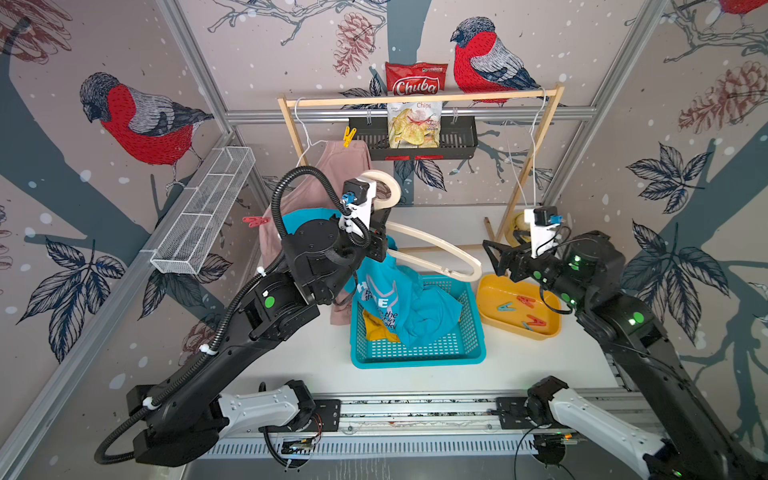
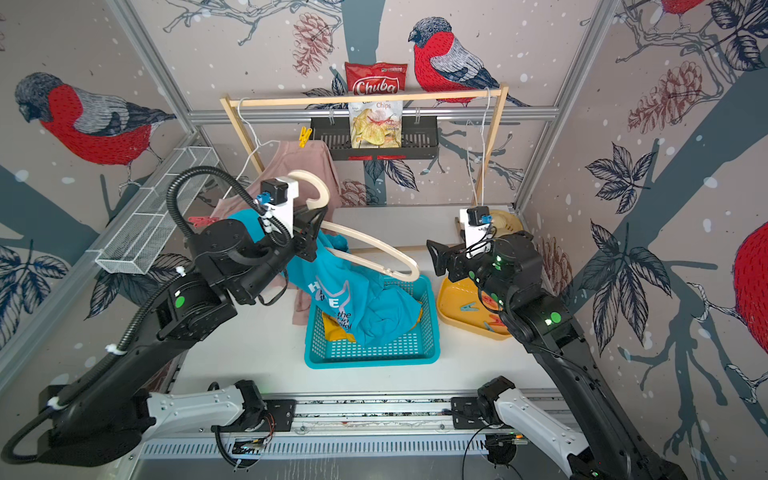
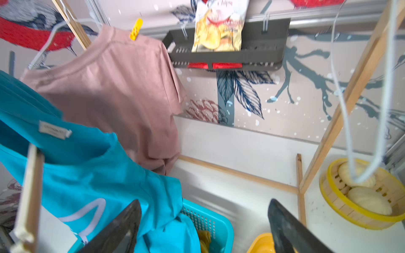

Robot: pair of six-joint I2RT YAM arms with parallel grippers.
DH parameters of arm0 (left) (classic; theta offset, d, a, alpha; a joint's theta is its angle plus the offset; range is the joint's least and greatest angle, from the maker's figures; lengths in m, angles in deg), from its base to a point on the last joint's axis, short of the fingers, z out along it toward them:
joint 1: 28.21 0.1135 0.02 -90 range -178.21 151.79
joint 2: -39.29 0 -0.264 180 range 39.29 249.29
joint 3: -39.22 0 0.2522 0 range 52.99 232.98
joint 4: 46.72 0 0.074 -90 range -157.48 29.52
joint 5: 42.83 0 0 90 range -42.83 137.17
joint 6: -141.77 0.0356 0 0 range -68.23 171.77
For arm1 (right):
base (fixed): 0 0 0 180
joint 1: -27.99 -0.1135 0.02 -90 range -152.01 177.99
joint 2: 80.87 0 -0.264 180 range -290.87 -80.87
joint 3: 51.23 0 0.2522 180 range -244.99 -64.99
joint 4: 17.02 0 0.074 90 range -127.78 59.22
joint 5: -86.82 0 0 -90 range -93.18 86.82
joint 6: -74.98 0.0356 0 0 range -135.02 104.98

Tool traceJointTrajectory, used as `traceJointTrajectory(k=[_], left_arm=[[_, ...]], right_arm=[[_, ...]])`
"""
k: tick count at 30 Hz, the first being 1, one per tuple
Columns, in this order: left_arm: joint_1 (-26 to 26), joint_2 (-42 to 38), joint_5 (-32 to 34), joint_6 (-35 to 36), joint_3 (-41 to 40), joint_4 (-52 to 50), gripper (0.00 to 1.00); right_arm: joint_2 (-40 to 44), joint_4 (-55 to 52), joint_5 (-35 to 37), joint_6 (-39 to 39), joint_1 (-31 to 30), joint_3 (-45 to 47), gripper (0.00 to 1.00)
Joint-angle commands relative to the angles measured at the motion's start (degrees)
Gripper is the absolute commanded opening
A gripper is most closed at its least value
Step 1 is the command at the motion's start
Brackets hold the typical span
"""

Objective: Remove the clothespins securing t-shirts to the hanger
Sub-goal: Remove the T-shirt from the hanger.

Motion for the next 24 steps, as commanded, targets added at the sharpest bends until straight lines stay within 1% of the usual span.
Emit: traceJointTrajectory(k=[1,3,6,8,10,13,15,18,20,22,24], left_arm=[[-3.31,1.87,3.37,6.20,0.44,4.37,0.00],[-5.30,3.58,4.43,8.51,1.09,4.14,0.00],[-6.90,6.03,4.91,10.32,2.37,3.28,0.00],[-7.44,7.32,4.90,10.35,2.77,3.09,0.00],[-7.53,8.38,4.63,10.02,2.87,3.37,0.00],[-7.54,9.57,3.98,9.60,2.66,4.20,0.00],[-7.56,10.17,3.67,9.47,2.37,4.69,0.00],[-7.56,11.13,2.92,9.45,2.26,4.77,0.00],[-7.59,11.75,2.41,9.64,2.46,4.81,0.00],[-7.62,12.17,1.85,10.12,2.63,4.82,0.00],[-7.63,12.51,0.97,10.82,2.55,4.76,0.00]], right_arm=[[-0.30,-2.95,-6.27,-0.59,-0.03,-4.14,0.91],[-1.27,-4.34,-12.42,-0.43,-0.07,-7.37,0.90],[-1.94,-4.02,-19.63,0.48,-0.08,-9.56,0.88],[-2.15,-2.92,-22.35,1.18,-0.18,-9.20,0.88],[-2.95,-2.26,-23.53,1.91,-0.41,-8.25,0.86],[-4.83,-2.01,-25.71,2.39,-2.24,-6.84,0.84],[-5.72,-1.44,-24.24,2.09,-5.59,-5.96,0.84],[-7.16,-1.79,-16.83,0.05,-11.53,-5.71,0.84],[-8.69,-2.74,-12.27,-1.20,-14.02,-6.01,0.84],[-10.48,-3.81,-9.33,-2.50,-14.99,-6.17,0.80],[-12.07,-4.45,-6.71,-3.75,-15.54,-6.08,0.75]])
